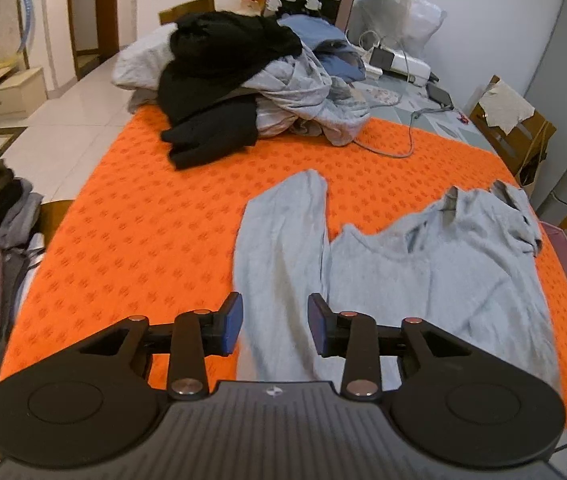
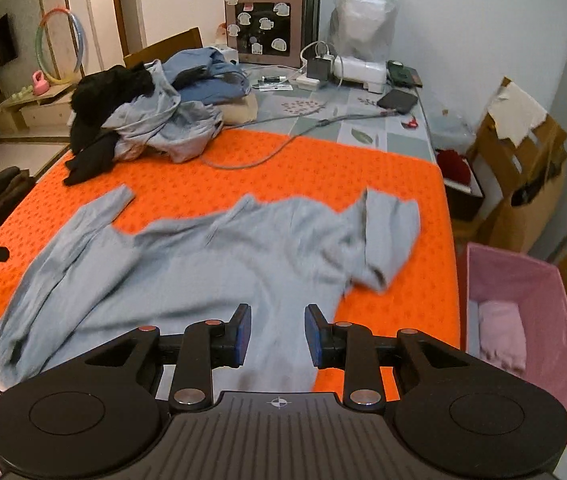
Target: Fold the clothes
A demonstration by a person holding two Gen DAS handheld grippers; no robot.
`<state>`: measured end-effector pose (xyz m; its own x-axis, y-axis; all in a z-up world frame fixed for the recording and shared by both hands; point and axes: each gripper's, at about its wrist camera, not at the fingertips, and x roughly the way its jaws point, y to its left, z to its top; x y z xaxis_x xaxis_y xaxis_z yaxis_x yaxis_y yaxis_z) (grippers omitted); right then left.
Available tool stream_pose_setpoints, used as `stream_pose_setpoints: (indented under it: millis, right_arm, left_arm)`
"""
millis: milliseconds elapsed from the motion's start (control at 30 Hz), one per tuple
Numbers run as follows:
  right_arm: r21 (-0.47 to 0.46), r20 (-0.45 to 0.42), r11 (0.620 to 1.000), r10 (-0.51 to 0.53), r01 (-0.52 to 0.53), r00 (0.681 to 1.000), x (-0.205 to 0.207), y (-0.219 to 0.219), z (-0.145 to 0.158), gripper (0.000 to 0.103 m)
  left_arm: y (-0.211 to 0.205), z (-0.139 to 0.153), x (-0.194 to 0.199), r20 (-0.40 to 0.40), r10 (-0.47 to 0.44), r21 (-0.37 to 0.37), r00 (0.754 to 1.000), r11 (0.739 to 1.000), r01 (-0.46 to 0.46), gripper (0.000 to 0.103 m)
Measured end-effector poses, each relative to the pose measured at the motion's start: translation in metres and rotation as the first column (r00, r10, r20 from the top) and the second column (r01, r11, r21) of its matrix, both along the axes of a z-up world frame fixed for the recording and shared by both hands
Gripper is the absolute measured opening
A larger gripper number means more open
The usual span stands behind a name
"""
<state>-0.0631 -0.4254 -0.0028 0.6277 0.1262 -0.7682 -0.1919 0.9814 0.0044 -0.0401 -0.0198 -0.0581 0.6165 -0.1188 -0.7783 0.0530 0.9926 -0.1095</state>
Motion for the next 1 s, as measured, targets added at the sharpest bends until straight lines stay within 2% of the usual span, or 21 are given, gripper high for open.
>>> stream_pose_setpoints:
  millis: [300, 400, 467, 500, 533, 700, 767, 867, 1000]
  right_arm:
    - [0.02, -0.067, 0.996, 0.093, -0.092, 0.993, 0.075, 0.003, -0.019, 0.032]
    - [0.027, -0.082, 0.993, 0.118, -0.116, 0.99, 0.092, 0.001, -0.022, 0.032]
    - [0.031, -0.089, 0.991, 0.133, -0.13, 0.987, 0.103, 0.0, -0.025, 0.032]
    - [0.031, -0.092, 0.99, 0.138, -0.135, 0.986, 0.107, -0.001, -0.026, 0.032]
    - [0.03, -0.095, 0.99, 0.143, -0.141, 0.985, 0.112, -0.001, -0.028, 0.032]
    - [0.036, -0.104, 0.985, 0.173, -0.17, 0.979, 0.126, -0.004, -0.033, 0.032]
    - [0.039, -0.106, 0.984, 0.178, -0.175, 0.978, 0.131, -0.005, -0.035, 0.032]
    - [0.042, -0.105, 0.982, 0.188, -0.184, 0.977, 0.139, -0.006, -0.038, 0.032]
    - [0.043, -0.102, 0.977, 0.214, -0.21, 0.972, 0.148, -0.006, -0.039, 0.032]
  left_arm:
    - [-0.028, -0.042, 0.067, -0.079, 0.078, -0.032, 0.994, 0.996, -0.081, 0.046]
    - [-0.038, -0.054, 0.078, -0.108, 0.092, -0.006, 0.99, 0.996, -0.093, 0.046]
    - [-0.04, -0.06, 0.078, -0.112, 0.099, 0.01, 0.989, 0.995, -0.099, 0.032]
    - [-0.041, -0.062, 0.078, -0.112, 0.103, 0.017, 0.988, 0.995, -0.101, 0.011]
    - [-0.042, -0.064, 0.078, -0.113, 0.106, 0.025, 0.988, 0.994, -0.104, 0.005]
    - [-0.028, -0.049, 0.07, -0.056, 0.172, 0.045, 0.983, 0.984, -0.17, 0.002]
    - [-0.016, -0.037, 0.067, -0.023, 0.226, 0.061, 0.974, 0.973, -0.224, 0.002]
    - [0.009, -0.017, 0.062, 0.026, 0.323, 0.096, 0.946, 0.941, -0.324, 0.002]
    - [0.049, 0.003, 0.058, 0.033, 0.461, 0.124, 0.887, 0.879, -0.461, 0.002]
